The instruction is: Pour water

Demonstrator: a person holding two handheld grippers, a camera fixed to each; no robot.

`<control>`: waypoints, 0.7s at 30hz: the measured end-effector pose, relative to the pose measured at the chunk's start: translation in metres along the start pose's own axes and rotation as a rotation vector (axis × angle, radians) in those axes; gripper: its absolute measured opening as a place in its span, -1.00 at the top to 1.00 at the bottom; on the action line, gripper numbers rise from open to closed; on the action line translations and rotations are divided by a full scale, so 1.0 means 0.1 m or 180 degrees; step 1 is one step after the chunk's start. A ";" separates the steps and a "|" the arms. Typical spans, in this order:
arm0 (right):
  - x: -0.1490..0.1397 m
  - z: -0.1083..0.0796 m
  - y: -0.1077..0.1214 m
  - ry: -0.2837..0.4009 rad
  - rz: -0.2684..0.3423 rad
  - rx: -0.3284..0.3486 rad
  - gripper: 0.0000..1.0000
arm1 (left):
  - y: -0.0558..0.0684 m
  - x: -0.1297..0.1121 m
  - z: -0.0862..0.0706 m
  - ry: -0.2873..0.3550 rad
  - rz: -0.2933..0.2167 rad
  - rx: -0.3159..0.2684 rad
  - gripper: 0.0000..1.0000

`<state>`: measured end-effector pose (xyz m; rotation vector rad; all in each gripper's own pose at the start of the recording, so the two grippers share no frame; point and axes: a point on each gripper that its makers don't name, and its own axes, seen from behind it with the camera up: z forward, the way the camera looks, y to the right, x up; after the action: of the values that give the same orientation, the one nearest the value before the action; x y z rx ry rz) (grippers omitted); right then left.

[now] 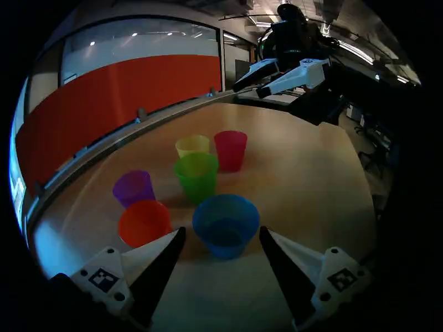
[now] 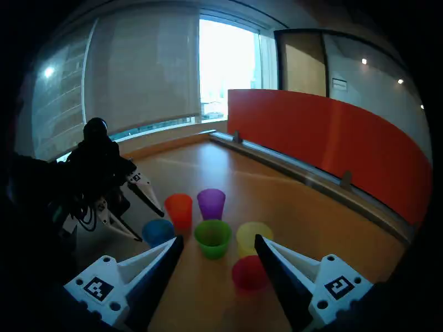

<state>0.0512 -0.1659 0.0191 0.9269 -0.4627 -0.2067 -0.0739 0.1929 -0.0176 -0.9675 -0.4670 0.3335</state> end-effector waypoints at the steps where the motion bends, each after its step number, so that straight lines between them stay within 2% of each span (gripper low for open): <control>1: 0.00 0.00 0.00 0.0000 0.0002 0.0000 -0.98 | 0.00 0.00 0.01 -0.0001 -0.0002 -0.0004 -0.97; 9: -0.01 0.04 0.01 0.0003 0.0018 0.0014 -0.98 | 0.01 -0.01 0.13 -0.0010 0.0024 0.0000 -0.97; 21: -0.02 0.07 0.02 0.0007 0.0033 0.0028 -0.98 | 0.01 0.05 0.28 0.0050 -0.0029 -0.0041 -0.97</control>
<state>0.0457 -0.1689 0.0240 0.9332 -0.4667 -0.1944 -0.0848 0.2157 -0.0041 -0.9797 -0.4596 0.3149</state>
